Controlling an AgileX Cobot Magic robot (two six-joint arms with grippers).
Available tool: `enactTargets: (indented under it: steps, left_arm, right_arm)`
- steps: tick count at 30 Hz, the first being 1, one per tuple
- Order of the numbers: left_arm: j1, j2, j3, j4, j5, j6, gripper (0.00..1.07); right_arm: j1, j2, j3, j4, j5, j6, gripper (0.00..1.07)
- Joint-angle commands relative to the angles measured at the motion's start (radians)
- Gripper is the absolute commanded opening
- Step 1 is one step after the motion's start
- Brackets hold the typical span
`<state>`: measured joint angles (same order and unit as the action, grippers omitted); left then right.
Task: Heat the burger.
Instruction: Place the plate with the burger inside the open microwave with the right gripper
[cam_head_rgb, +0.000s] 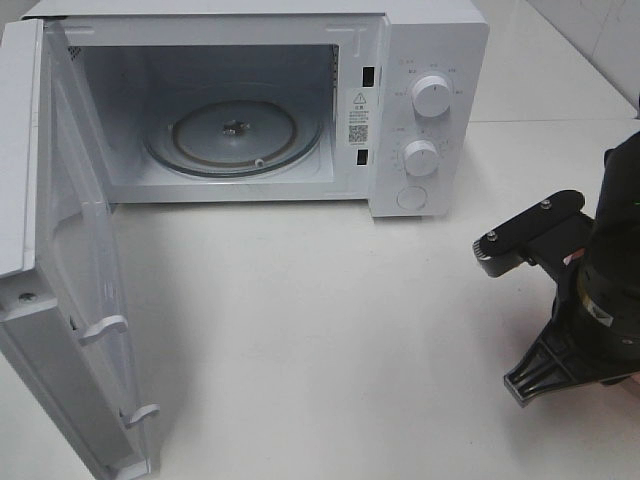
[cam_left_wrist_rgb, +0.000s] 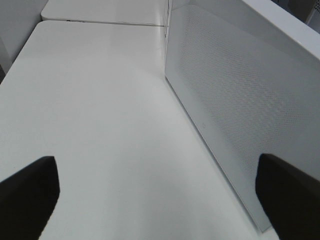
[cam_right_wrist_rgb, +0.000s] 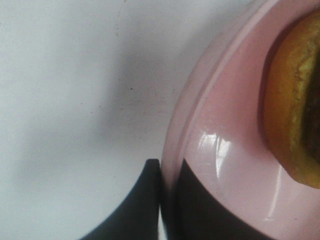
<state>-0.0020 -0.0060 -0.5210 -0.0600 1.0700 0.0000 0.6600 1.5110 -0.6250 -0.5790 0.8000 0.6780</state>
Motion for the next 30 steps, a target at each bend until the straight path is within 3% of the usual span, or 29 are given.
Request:
enactTargets:
  steps: [1, 30]
  left_arm:
    - [0.003, -0.015, 0.002, -0.008, 0.001, 0.0, 1.0]
    - [0.003, -0.015, 0.002, -0.008, 0.001, 0.0, 1.0]
  right_arm:
    - [0.03, -0.021, 0.003, -0.053, 0.045, 0.004, 0.0]
    - [0.458, -0.088, 0.003, -0.053, 0.135, -0.019, 0.0]
